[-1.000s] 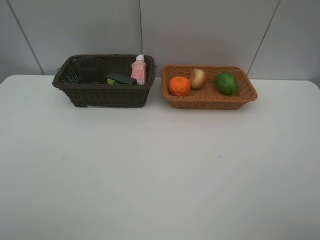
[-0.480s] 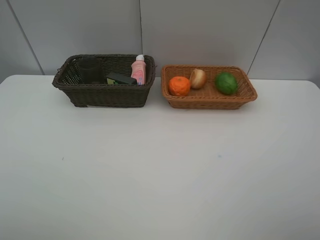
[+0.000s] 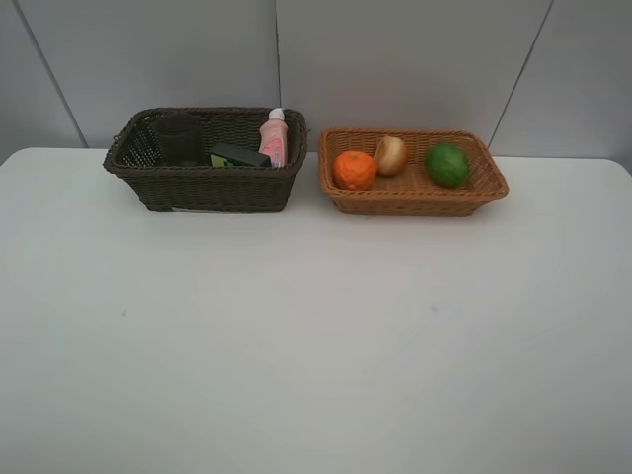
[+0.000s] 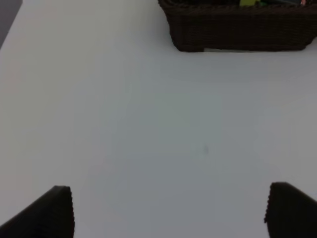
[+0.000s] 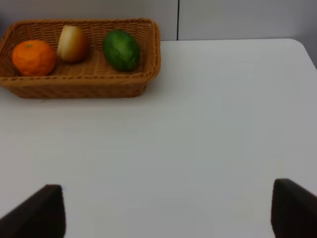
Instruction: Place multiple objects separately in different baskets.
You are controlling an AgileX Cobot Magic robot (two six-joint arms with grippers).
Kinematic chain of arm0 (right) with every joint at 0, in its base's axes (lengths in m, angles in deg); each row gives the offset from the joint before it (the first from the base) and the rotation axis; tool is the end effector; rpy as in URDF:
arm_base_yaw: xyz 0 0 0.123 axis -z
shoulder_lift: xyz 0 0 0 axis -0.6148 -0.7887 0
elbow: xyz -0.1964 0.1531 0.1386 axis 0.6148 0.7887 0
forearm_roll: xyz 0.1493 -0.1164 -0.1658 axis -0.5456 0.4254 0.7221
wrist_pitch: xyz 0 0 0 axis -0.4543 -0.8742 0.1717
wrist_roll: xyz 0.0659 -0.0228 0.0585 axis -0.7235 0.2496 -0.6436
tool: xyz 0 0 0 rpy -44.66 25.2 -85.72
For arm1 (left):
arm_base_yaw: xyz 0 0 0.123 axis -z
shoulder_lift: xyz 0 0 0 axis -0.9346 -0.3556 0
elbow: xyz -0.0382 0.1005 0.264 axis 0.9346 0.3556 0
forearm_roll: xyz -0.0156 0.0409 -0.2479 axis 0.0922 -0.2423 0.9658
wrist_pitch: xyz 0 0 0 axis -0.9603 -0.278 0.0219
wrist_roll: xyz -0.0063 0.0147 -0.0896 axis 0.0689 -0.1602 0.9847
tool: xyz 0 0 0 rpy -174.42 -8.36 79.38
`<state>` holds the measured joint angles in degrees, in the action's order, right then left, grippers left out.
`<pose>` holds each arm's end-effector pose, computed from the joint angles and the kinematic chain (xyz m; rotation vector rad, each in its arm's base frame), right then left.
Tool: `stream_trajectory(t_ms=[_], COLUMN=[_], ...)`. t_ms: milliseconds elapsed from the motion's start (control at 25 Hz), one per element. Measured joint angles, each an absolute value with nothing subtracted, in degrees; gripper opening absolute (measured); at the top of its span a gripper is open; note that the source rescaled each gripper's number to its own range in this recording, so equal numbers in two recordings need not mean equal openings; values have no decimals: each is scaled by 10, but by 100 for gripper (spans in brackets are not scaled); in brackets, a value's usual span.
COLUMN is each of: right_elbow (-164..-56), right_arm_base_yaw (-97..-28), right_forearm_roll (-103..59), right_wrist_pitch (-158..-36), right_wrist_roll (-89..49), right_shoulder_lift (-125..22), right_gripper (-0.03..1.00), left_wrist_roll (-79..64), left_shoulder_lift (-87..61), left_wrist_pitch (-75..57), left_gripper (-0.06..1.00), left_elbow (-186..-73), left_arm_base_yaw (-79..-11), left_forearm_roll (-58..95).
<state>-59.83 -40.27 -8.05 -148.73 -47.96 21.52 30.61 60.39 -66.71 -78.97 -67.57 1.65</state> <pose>-0.0081 -0.0091 0.2837 0.0489 2.0139 -0.0529 -0.0071 0.0047 0.2777 -0.0529 2.0464 0.0019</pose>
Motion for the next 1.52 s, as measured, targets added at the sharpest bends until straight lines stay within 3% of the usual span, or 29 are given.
stream_trajectory(t_ms=[1520], right_elbow=[-598], right_arm_base_yaw=[-403], right_forearm_roll=[-80], right_wrist_pitch=[-1487], right_wrist_roll=[-480], right_shoulder_lift=[215], right_gripper=[83], left_wrist_roll=[291], left_shoulder_lift=[605], left_wrist_pitch=[-660], left_gripper=[100], left_elbow=[-789], left_arm_base_yaw=[-689], left_forearm_roll=[28])
